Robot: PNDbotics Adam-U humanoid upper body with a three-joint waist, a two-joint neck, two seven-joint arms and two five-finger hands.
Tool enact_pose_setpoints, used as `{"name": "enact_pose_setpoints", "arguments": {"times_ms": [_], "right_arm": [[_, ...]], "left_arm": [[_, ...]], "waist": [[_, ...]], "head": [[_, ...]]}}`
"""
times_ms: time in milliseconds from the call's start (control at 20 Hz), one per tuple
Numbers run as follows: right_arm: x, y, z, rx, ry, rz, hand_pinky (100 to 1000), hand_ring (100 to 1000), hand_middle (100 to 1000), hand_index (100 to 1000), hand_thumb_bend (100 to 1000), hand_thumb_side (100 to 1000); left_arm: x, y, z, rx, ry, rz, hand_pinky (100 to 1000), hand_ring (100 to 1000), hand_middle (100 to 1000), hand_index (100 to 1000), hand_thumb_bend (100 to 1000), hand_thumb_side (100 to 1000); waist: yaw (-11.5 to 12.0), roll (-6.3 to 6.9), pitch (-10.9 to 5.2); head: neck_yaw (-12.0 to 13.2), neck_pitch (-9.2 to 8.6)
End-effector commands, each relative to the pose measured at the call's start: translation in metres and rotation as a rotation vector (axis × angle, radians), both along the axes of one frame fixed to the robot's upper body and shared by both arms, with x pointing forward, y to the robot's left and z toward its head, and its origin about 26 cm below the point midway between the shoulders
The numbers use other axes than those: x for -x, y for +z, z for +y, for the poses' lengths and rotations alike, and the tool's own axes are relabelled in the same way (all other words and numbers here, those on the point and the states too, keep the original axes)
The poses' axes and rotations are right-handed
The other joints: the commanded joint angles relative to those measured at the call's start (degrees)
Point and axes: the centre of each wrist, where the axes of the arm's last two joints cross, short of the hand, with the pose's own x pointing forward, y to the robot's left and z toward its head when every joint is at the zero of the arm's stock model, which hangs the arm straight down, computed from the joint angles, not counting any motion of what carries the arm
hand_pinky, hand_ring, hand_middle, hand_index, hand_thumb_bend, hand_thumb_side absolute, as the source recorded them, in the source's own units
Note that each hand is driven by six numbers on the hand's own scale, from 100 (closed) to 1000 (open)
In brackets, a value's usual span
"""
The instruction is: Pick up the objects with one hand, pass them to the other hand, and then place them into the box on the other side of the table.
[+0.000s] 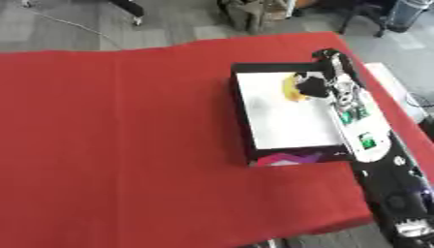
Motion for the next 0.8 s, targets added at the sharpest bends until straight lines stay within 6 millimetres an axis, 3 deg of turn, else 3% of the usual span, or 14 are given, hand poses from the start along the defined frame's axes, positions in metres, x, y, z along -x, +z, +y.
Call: {"name": "enact_pose_setpoints", "arguments": {"times_ms": [50, 100, 250, 350, 800], "right_arm": [[0.003, 0.011, -0.011, 0.075, -0.014, 0.003, 1000, 1000, 1000, 1000, 100, 325], [0.004, 0.011, -0.012, 0.086, -0.018, 0.011, 1000, 1000, 1000, 1000, 100, 363], [0.006, 0.015, -0.012, 0.092, -0.025, -0.006, 1000, 1000, 1000, 1000, 100, 355], [0.009, 0.021, -0.007, 0.071, -0.011, -0.059, 1000, 1000, 1000, 1000, 100, 453], [0.029, 0.059, 0.046, -0.129, 0.324, -0.365, 995, 1000, 983, 1000, 100, 467]], "left_arm": [[0.003, 0.014, 0.008, -0.028, 0.022, -0.046, 705, 721, 688, 841, 307, 583], [0.003, 0.014, 0.008, -0.029, 0.025, -0.045, 706, 721, 689, 842, 308, 584], [0.003, 0.014, 0.009, -0.030, 0.033, -0.045, 705, 721, 687, 841, 307, 583], [0.003, 0.015, 0.009, -0.031, 0.039, -0.047, 705, 720, 685, 839, 305, 582], [-0.002, 0.022, 0.015, -0.057, 0.070, 0.010, 711, 724, 684, 840, 277, 594]], "waist": [[0.0, 0.15, -0.70], [0.0, 0.17, -0.71], [-0.1, 0.23, -0.71], [-0.1, 0.29, -0.71], [0.1, 0.90, -0.84]], "head": [[0.6, -0.08], [0.9, 0.03], [1.4, 0.17], [1.8, 0.22], [6.6, 0.82]]}}
